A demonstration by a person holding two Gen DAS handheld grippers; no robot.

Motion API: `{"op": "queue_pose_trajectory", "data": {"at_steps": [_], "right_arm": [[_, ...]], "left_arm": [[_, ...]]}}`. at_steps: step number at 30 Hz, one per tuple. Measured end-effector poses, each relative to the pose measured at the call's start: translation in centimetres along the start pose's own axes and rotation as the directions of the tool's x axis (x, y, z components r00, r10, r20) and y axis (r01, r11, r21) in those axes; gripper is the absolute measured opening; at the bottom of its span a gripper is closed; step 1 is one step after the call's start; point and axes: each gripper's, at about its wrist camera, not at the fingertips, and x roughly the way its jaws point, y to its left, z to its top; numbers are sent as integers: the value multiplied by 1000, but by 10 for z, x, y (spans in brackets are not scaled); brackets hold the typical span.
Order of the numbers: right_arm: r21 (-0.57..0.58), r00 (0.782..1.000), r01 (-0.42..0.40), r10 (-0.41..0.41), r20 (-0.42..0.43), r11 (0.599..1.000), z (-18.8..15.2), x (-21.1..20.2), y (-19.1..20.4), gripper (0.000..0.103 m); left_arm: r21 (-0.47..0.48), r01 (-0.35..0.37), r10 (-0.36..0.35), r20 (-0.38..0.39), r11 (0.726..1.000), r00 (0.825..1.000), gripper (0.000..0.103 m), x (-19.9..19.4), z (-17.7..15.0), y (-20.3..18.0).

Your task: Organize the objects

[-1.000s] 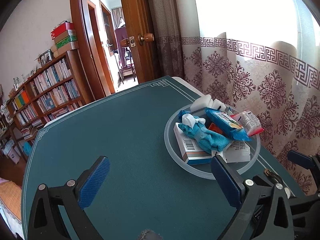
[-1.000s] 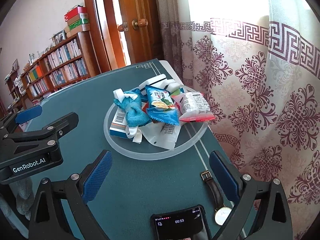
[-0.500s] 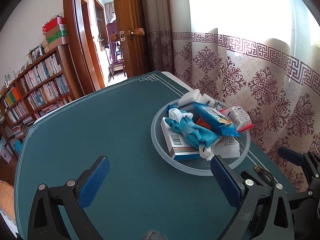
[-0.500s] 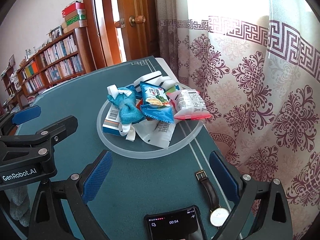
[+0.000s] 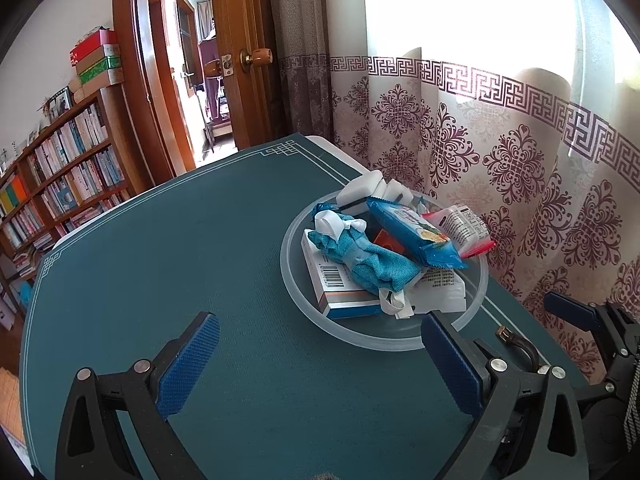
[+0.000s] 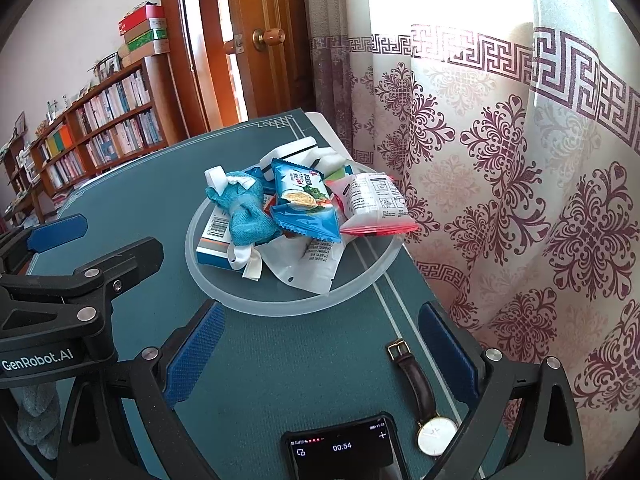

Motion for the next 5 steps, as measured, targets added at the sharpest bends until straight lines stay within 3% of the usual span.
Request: {"op": "queue_pose_trajectory", "data": {"at_steps": [5], "right_arm": [[6,1000,-1,1,-3,1000,-1,2,-2,98]], "left_arm": [[14,10,-10,5,1000,1000,103,-1,0,-2]]}}
